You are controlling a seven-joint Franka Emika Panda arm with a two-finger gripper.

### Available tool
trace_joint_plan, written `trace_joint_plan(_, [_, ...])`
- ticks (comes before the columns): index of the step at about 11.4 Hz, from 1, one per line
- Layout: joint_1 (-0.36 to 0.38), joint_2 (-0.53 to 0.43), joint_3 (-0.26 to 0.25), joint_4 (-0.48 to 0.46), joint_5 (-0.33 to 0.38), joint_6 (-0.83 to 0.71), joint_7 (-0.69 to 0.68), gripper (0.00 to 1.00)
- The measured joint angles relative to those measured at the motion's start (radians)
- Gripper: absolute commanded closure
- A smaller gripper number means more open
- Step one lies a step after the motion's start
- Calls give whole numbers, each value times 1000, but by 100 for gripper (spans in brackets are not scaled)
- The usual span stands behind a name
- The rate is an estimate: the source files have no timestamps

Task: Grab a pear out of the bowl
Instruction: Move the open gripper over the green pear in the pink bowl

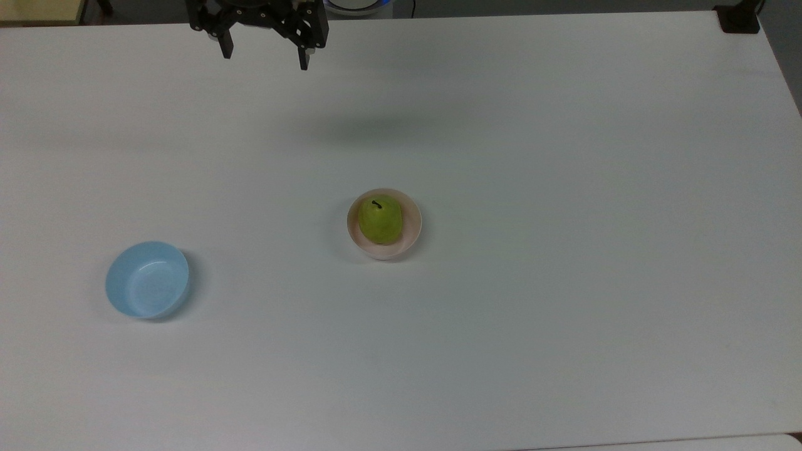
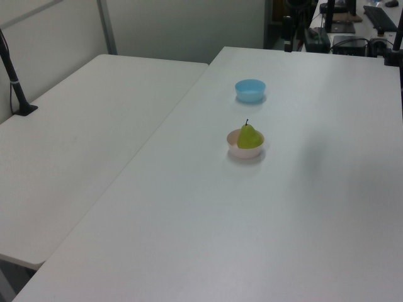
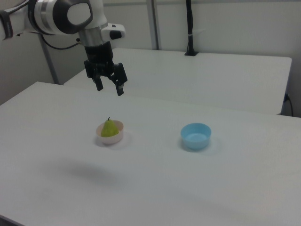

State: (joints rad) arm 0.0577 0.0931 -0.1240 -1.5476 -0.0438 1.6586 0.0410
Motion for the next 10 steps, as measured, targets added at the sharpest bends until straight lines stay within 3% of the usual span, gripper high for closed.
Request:
trace_joint_plan(5, [66, 13, 10, -7, 0, 1, 2, 0])
trace_joint_plan(10, [136, 121, 13, -25, 0, 87, 2, 0])
